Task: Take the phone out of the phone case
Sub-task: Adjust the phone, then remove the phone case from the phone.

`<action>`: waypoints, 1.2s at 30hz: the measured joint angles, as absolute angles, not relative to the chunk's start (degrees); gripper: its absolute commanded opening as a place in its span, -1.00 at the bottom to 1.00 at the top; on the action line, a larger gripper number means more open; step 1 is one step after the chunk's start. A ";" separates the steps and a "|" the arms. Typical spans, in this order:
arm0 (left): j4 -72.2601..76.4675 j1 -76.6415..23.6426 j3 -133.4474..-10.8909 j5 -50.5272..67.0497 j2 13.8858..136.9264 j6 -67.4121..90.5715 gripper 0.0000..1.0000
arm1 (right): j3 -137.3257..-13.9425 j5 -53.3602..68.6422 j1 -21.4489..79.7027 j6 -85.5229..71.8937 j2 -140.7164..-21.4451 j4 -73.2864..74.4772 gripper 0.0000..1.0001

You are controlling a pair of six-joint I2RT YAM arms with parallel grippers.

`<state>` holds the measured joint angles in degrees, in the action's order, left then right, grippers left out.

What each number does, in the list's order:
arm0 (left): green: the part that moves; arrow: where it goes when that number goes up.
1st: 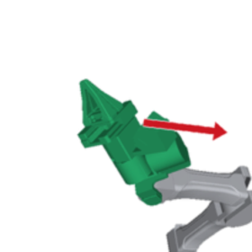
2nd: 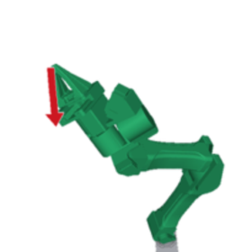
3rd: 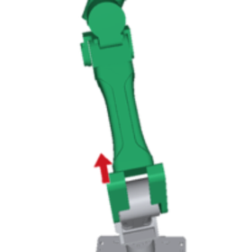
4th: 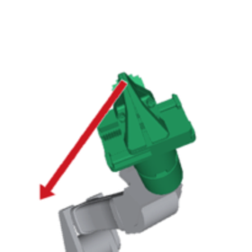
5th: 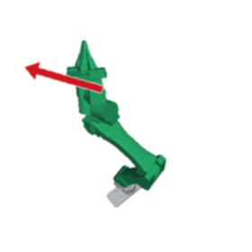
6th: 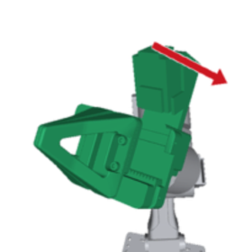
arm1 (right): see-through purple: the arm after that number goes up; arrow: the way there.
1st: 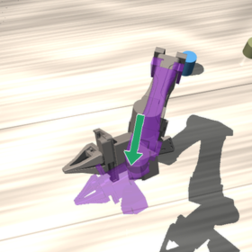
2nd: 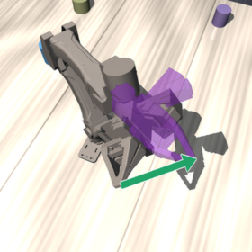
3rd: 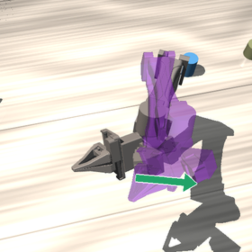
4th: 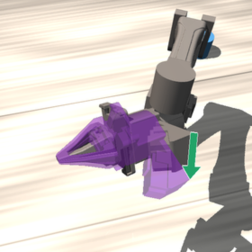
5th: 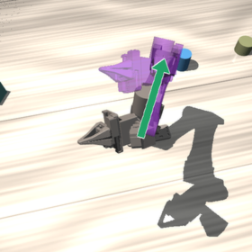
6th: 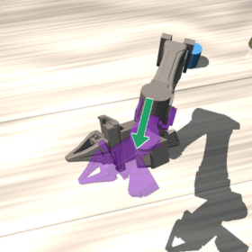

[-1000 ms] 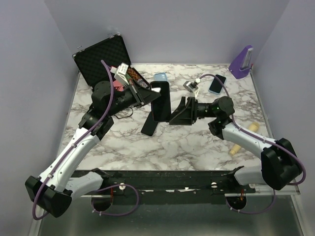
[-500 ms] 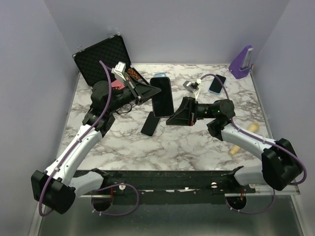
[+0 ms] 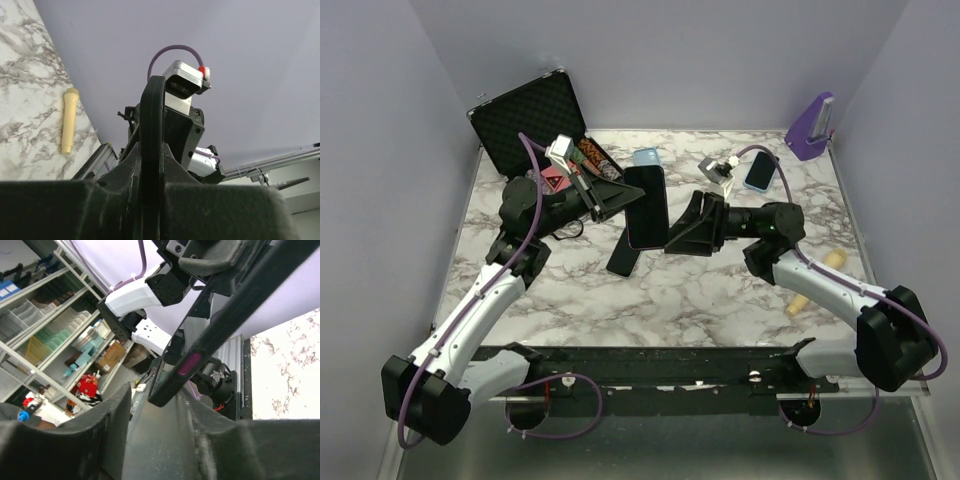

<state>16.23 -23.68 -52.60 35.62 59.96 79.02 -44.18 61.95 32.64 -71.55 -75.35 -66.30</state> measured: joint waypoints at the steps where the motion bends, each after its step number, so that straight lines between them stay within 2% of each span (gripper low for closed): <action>1: 16.69 -23.68 -52.60 35.64 59.77 79.20 -1.00 | -44.45 61.91 32.64 -71.42 -75.35 -66.19 -0.33; 5: 17.23 -23.68 -52.99 36.40 59.61 80.16 -1.00 | -44.95 62.06 32.64 -71.75 -75.92 -65.91 -0.83; 6: 17.54 -23.64 -53.04 36.53 59.66 80.05 -1.00 | -44.95 62.06 32.64 -72.16 -76.20 -65.73 -0.88; 12: 18.87 -22.92 -53.60 38.39 60.03 81.01 -1.00 | -46.74 64.10 32.80 -73.71 -78.08 -67.44 -0.83; 14: 20.32 -22.63 -53.67 40.14 60.90 83.15 -1.00 | -47.72 65.56 33.06 -73.91 -78.70 -68.93 -0.98; 20: 28.53 -22.06 -53.25 45.87 65.01 92.73 -1.00 | -50.65 69.43 33.45 -68.60 -79.05 -68.77 -0.99; 22: 32.84 -21.74 -51.77 46.54 65.73 96.44 -1.00 | -52.75 70.94 33.91 -61.84 -78.37 -63.26 -0.99; 25: 37.50 -21.47 -49.93 46.87 66.37 103.81 -1.00 | -57.74 72.01 34.83 -46.02 -76.69 -45.91 -0.99; 29: 40.42 -21.39 -49.69 46.06 66.39 107.33 -1.00 | -61.30 69.14 36.23 -32.42 -75.02 -29.82 -0.99; 33: 40.71 -20.88 -49.52 42.33 66.41 106.96 -1.00 | -61.76 59.27 37.43 -30.87 -73.67 -20.93 -0.99; 36: 39.38 -20.14 -49.17 37.54 66.39 104.64 -1.00 | -61.67 46.46 39.33 -32.29 -71.94 -14.11 -0.99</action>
<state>39.38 -20.14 -49.17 37.54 66.39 104.64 -61.67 46.46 39.33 -32.29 -71.94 -14.11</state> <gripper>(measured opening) 0.174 0.117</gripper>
